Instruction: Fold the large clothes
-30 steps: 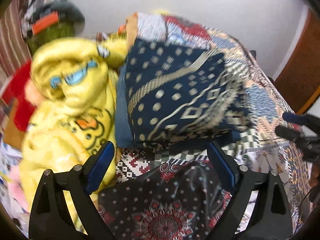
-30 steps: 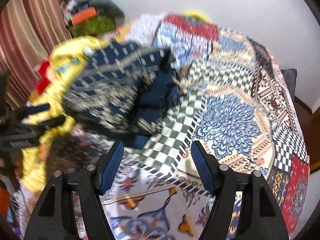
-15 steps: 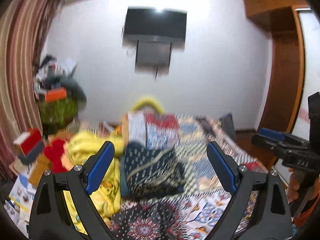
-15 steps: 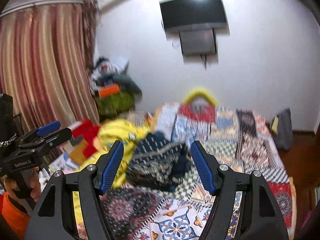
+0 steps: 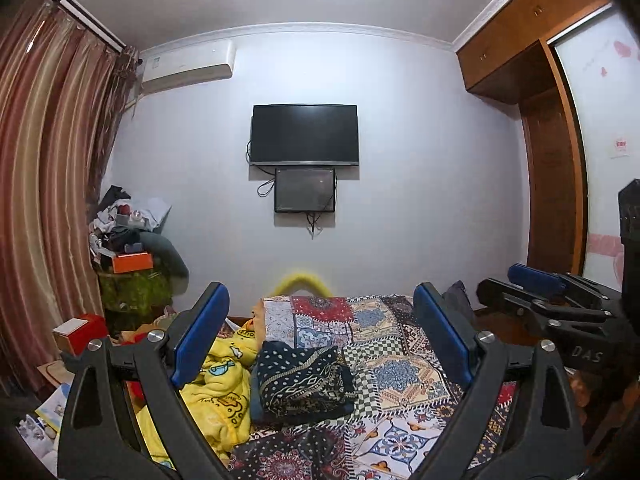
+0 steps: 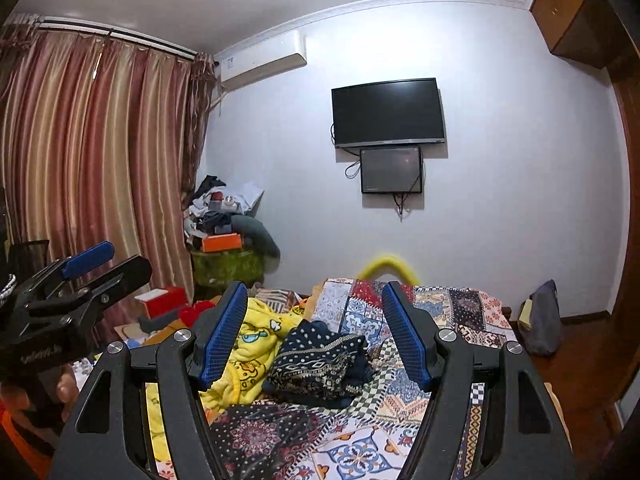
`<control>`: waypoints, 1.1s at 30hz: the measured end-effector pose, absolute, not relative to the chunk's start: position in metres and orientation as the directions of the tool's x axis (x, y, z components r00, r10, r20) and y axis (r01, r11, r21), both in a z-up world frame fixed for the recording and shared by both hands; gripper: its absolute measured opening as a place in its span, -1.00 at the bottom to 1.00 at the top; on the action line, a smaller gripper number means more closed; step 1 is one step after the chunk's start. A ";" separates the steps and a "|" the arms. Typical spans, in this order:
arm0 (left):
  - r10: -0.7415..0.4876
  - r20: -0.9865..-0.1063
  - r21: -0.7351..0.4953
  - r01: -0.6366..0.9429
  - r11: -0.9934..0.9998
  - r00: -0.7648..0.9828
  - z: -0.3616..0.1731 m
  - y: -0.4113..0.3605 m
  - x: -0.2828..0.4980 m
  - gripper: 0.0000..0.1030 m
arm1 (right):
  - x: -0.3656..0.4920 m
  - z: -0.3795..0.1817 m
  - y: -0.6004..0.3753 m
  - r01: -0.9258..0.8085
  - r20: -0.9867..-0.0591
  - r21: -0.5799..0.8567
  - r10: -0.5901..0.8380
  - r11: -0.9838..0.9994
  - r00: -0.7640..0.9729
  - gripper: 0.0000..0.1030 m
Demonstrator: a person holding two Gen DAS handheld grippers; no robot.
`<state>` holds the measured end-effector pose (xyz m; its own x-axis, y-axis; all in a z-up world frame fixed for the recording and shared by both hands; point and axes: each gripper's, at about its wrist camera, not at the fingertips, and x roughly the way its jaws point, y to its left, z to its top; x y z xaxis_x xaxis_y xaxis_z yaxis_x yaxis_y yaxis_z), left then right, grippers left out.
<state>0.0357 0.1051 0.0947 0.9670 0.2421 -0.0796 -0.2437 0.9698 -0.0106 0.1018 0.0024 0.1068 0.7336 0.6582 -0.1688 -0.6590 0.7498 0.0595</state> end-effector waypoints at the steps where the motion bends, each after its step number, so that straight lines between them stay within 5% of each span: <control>1: 0.253 -0.078 -0.006 -0.254 0.967 0.964 0.094 0.103 0.033 0.83 | 0.101 0.106 0.004 -0.657 -0.178 0.057 0.655 0.752 0.734 0.28; 4: 0.259 -0.090 -0.008 -0.261 0.965 0.962 0.090 0.101 0.031 0.84 | 0.102 0.103 0.003 -0.637 -0.193 0.048 0.633 0.770 0.750 0.30; 14: 0.277 -0.122 -0.034 -0.283 0.958 0.953 0.079 0.106 0.033 0.99 | 0.101 0.098 -0.003 -0.569 -0.207 0.050 0.566 0.821 0.798 0.84; 33: 0.289 -0.147 -0.030 -0.296 0.955 0.946 0.067 0.110 0.041 0.99 | 0.100 0.095 -0.013 -0.547 -0.199 0.060 0.547 0.835 0.813 0.92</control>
